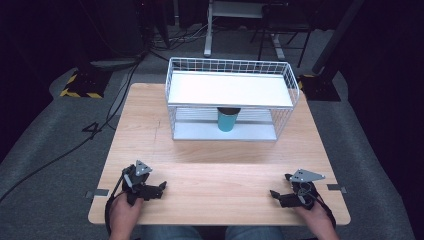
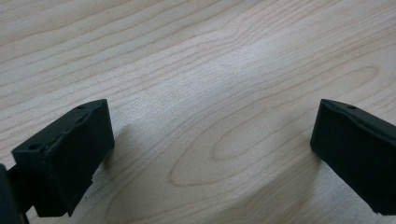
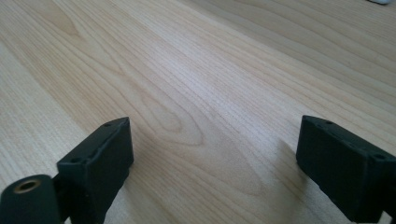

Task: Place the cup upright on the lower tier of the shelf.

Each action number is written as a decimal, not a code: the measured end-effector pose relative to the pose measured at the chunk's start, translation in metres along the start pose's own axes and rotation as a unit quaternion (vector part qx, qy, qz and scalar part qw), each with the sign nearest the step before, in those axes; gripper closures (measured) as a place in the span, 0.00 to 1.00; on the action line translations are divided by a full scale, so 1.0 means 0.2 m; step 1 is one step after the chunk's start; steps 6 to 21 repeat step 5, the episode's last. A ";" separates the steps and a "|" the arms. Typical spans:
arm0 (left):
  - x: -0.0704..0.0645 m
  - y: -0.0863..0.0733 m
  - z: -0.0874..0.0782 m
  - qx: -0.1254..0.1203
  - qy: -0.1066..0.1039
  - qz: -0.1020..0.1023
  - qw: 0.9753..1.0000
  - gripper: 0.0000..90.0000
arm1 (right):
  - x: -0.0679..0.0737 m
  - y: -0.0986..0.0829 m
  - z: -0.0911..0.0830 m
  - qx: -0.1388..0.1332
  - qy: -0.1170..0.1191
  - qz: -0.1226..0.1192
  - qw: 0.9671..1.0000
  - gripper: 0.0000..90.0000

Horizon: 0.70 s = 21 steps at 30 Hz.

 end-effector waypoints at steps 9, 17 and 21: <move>0.00 0.00 0.00 0.000 0.000 -0.001 1.000 0.00 | 0.00 0.00 0.00 0.000 0.000 0.000 1.000 0.12; 0.00 0.00 0.00 0.000 0.000 -0.001 1.000 0.00 | 0.00 0.00 0.00 0.000 0.000 0.000 1.000 0.12; 0.00 0.00 0.00 0.000 0.000 -0.001 1.000 0.00 | 0.00 0.00 0.00 0.000 0.000 0.000 1.000 0.12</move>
Point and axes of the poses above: each handheld gripper's, and its own axes: z roughly forward along the jaws, y roughly out of its top, x roughly to its left, the point moved 4 cm from there along z, roughly forward along the jaws, and after that the axes turned 12 degrees about -y, right-handed, at the moved point
